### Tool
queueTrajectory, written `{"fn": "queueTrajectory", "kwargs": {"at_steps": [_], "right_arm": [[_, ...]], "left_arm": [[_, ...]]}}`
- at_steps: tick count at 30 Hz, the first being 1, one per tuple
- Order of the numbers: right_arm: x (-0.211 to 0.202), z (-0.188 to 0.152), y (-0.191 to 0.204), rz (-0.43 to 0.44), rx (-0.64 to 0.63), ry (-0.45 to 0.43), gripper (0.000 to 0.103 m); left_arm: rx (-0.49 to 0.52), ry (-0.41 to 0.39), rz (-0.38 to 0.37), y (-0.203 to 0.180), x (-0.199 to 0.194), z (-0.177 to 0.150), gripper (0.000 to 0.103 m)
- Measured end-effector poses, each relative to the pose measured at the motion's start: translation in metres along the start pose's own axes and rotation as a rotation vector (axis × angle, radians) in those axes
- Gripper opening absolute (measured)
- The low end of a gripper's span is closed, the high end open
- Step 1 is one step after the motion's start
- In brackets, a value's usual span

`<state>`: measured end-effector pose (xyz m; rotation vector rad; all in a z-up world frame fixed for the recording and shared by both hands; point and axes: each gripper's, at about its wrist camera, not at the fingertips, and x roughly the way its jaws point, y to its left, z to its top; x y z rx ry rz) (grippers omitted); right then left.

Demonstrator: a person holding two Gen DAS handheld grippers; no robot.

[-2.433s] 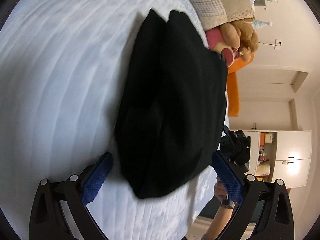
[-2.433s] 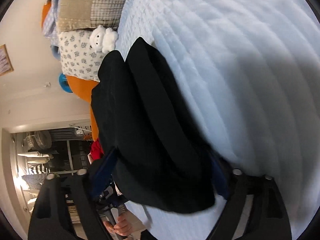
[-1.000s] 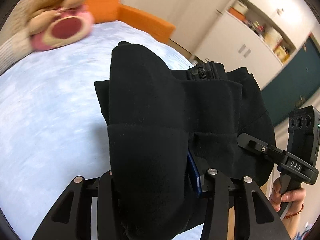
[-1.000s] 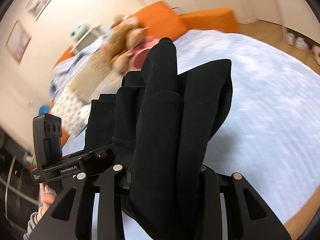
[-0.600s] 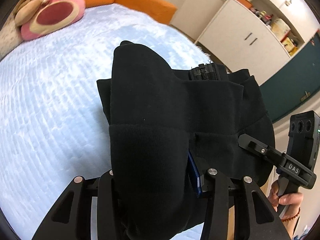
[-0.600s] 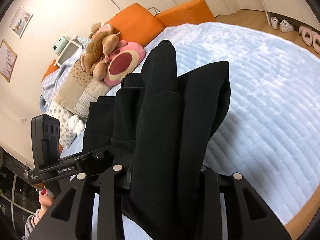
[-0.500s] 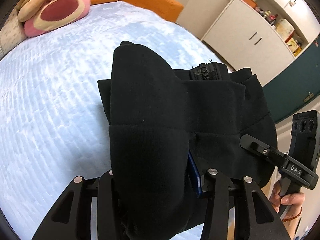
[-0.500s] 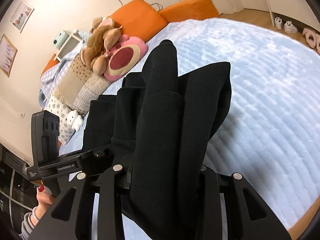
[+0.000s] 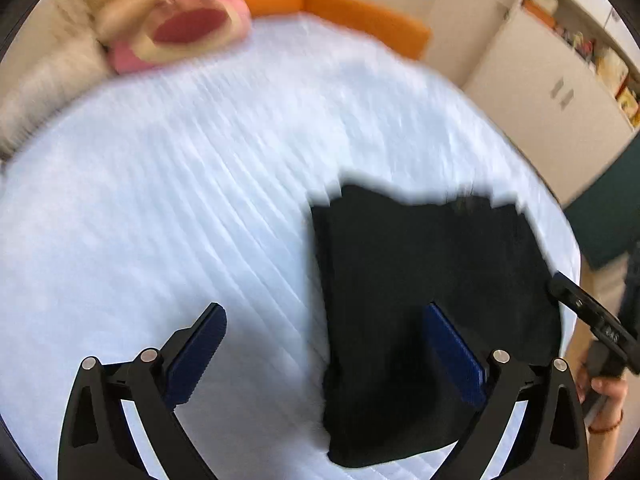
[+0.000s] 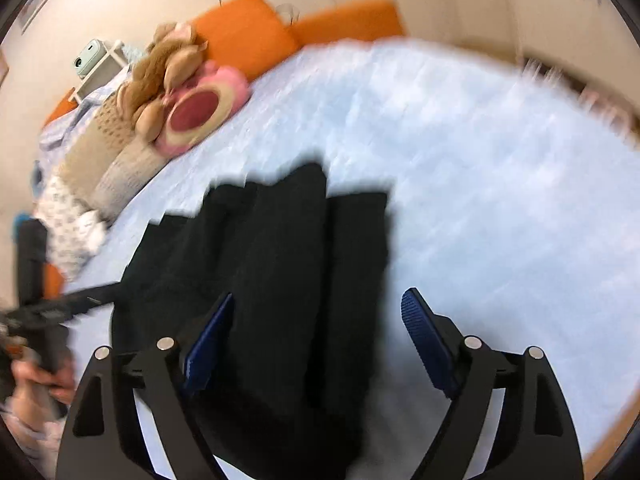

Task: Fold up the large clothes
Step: 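Lower the folded end onto the bundle with both grippers, then open both grippers and pull them back from the bundle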

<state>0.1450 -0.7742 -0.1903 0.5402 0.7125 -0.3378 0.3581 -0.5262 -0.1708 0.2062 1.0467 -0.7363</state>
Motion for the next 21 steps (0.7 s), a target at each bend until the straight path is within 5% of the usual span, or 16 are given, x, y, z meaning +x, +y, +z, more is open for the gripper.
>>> {"fn": "queueTrajectory", "kwargs": {"at_steps": [2, 4, 6, 10, 15, 19, 21], "right_arm": [[-0.024, 0.011, 0.016, 0.002, -0.063, -0.085, 0.076], [-0.043, 0.018, 0.042, 0.036, -0.149, -0.142, 0.049], [-0.036, 0.021, 0.072, 0.063, -0.226, -0.099, 0.011], [0.011, 0.011, 0.099, -0.108, -0.327, -0.008, 0.006], [0.062, -0.005, 0.058, -0.274, -0.284, 0.103, 0.000], [0.080, -0.019, 0.037, -0.266, -0.253, 0.087, 0.000], [0.083, -0.026, 0.041, -0.305, -0.282, 0.046, 0.000]], "left_arm": [[0.013, -0.085, -0.037, -0.005, -0.025, 0.010, 0.100], [0.084, -0.152, -0.080, -0.027, -0.035, 0.019, 0.100], [0.159, -0.196, -0.059, -0.050, -0.031, 0.016, 0.100], [0.247, -0.255, 0.045, -0.089, 0.002, -0.001, 0.097], [0.208, -0.196, 0.127, -0.073, 0.060, -0.010, 0.089], [0.055, -0.154, 0.032, -0.046, 0.099, -0.009, 0.096], [0.064, -0.154, 0.036, -0.046, 0.106, -0.007, 0.096]]}}
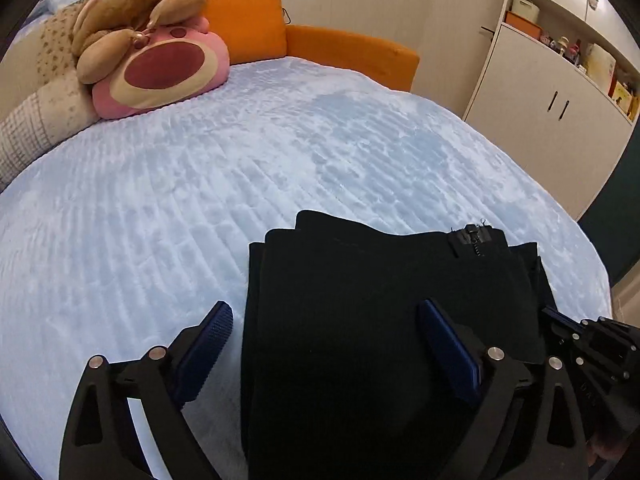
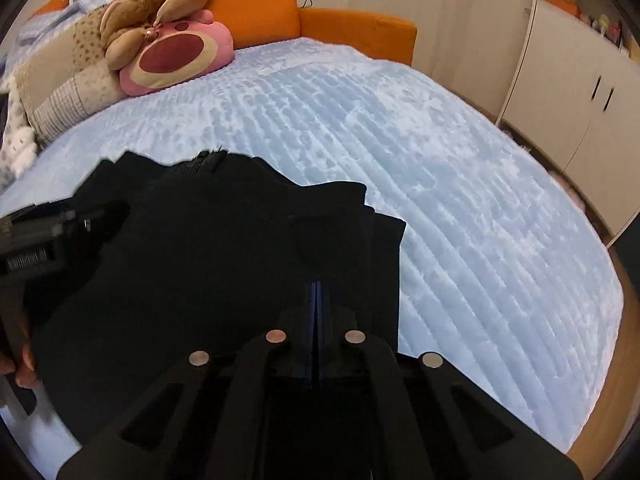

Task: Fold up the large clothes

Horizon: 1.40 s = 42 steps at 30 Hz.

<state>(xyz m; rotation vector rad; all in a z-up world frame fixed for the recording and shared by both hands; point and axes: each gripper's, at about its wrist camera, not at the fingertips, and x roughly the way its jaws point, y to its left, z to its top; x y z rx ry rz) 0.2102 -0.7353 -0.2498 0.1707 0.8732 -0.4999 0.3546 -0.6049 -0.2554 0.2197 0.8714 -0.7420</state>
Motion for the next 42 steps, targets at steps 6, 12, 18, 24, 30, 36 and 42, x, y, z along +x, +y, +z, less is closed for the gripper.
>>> {"fn": "queueTrajectory", "kwargs": {"at_steps": [6, 12, 18, 24, 30, 36, 42], "right_arm": [[-0.003, -0.004, -0.008, 0.053, 0.012, -0.077, 0.000], [-0.101, -0.030, -0.003, 0.125, 0.017, -0.256, 0.094], [-0.234, -0.114, 0.024, 0.160, -0.002, -0.608, 0.098], [-0.261, -0.167, 0.042, 0.167, 0.036, -0.626, 0.098], [-0.236, -0.212, 0.051, 0.102, 0.106, -0.533, 0.098], [-0.214, -0.242, 0.057, 0.051, 0.153, -0.497, 0.098], [-0.212, -0.245, 0.051, 0.037, 0.144, -0.500, 0.098]], "left_arm": [[0.031, 0.062, -0.003, -0.002, -0.014, 0.009, 0.096], [0.141, -0.243, 0.083, -0.008, -0.152, -0.033, 0.100], [0.175, -0.489, 0.097, -0.026, -0.260, -0.113, 0.100], [0.145, -0.522, 0.146, -0.051, -0.286, -0.167, 0.100], [0.130, -0.419, 0.114, -0.060, -0.265, -0.205, 0.100], [0.053, -0.360, 0.075, -0.049, -0.255, -0.238, 0.100], [0.015, -0.378, 0.040, -0.043, -0.255, -0.242, 0.100]]}}
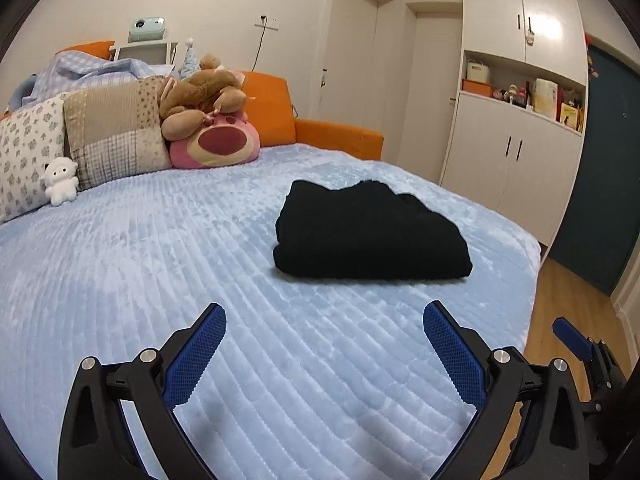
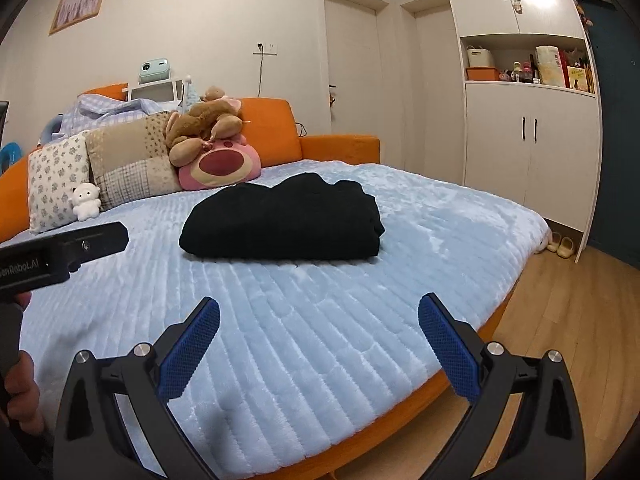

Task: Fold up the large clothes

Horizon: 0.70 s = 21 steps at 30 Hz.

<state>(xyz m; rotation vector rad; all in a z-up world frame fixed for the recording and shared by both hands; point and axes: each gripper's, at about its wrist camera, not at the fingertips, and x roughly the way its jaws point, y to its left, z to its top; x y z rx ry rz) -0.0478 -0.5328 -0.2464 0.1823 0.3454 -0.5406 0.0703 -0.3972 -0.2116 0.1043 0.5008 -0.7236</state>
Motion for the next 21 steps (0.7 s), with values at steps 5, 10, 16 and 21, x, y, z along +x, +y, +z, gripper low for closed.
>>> {"fn": "queueTrajectory", "kwargs": {"at_steps": [5, 10, 16, 21], "right_arm": [[0.001, 0.000, -0.006, -0.002, -0.015, 0.006, 0.098], [0.004, 0.000, -0.011, -0.002, -0.022, 0.015, 0.098], [0.006, -0.002, -0.014, 0.018, -0.026, 0.013, 0.098], [0.009, -0.004, -0.010, 0.039, -0.050, 0.011, 0.098]], "left_arm": [[0.021, -0.015, -0.007, -0.005, 0.001, 0.001, 0.100], [0.052, -0.003, 0.006, -0.017, 0.007, -0.003, 0.100], [0.083, 0.013, 0.021, -0.026, 0.011, -0.008, 0.100], [0.086, 0.023, 0.033, -0.028, 0.014, -0.010, 0.100]]}}
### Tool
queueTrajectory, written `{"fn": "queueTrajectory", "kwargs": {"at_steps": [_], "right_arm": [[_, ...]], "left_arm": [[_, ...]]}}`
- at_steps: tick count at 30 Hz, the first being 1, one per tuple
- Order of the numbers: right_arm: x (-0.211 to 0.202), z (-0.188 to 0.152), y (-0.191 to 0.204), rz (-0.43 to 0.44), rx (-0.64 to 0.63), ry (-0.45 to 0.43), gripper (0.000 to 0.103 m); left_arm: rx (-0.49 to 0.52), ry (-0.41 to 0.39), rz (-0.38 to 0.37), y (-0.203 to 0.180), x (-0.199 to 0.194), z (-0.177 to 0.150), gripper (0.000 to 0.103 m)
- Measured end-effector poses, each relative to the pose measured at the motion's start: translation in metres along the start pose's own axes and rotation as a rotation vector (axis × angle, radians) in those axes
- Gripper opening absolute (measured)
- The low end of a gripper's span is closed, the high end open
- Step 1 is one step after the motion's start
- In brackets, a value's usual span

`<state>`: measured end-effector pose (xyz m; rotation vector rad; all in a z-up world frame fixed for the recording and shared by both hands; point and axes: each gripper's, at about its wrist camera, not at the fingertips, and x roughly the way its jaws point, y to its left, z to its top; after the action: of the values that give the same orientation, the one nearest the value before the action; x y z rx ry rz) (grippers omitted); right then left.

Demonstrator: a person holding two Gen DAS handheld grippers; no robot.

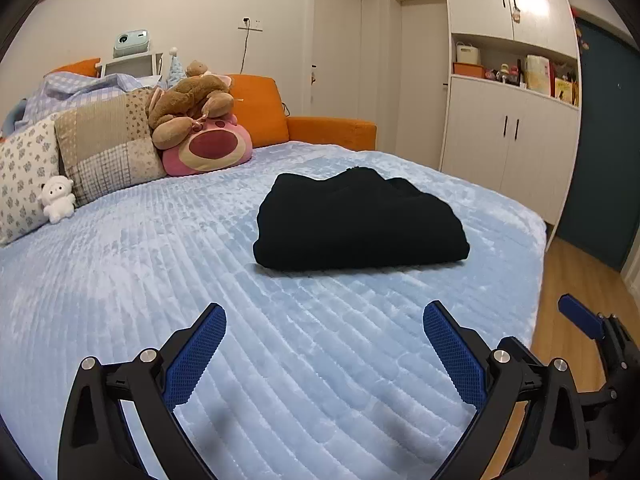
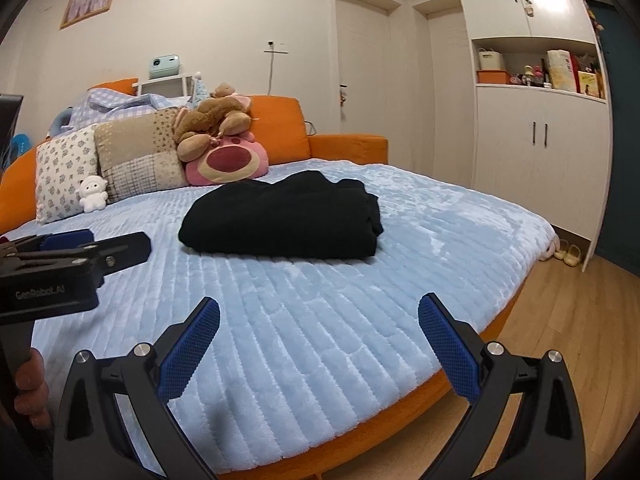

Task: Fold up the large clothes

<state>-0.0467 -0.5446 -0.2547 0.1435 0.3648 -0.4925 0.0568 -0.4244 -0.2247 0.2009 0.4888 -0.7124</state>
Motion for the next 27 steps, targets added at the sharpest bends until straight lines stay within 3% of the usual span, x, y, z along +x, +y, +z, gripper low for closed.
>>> {"fn": "queueTrajectory", "kwargs": {"at_steps": [27], "right_arm": [[0.003, 0.009, 0.009, 0.012, -0.051, -0.014, 0.098]], "left_arm": [[0.009, 0.004, 0.036, -0.004, 0.002, 0.001, 0.100]]}}
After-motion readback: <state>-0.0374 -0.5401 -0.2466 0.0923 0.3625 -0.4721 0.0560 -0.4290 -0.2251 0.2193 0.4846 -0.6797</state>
